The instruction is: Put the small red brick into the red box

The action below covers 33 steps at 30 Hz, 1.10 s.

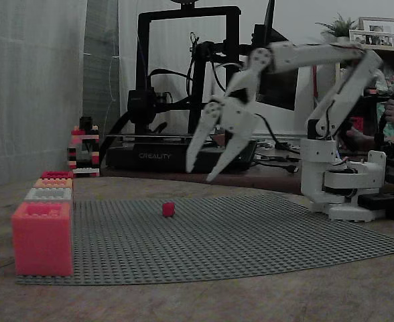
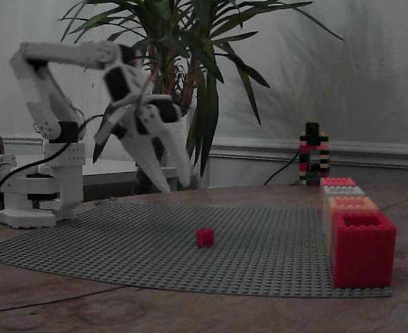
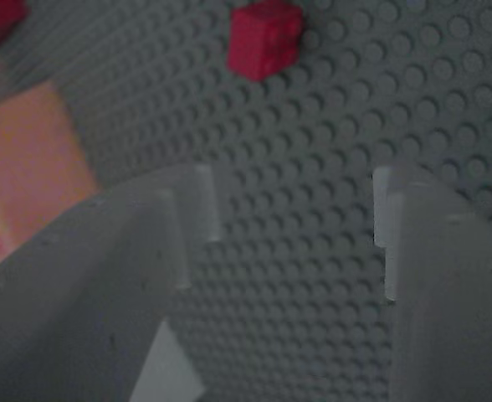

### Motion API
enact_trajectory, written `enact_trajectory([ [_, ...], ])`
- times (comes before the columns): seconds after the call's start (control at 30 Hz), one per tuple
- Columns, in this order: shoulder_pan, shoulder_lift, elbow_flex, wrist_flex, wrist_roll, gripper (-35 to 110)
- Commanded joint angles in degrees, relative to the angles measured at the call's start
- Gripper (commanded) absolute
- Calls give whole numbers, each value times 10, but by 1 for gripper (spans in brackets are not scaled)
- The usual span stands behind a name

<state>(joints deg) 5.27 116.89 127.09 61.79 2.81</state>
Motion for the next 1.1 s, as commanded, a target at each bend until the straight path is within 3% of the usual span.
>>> enact_trajectory([
  [0.0, 16, -125, -121, 23, 21, 17],
  [0.27, 37, -270, -257, 52, 48, 16],
  [1.07, 39, -359, -277, -13, 48, 13],
])
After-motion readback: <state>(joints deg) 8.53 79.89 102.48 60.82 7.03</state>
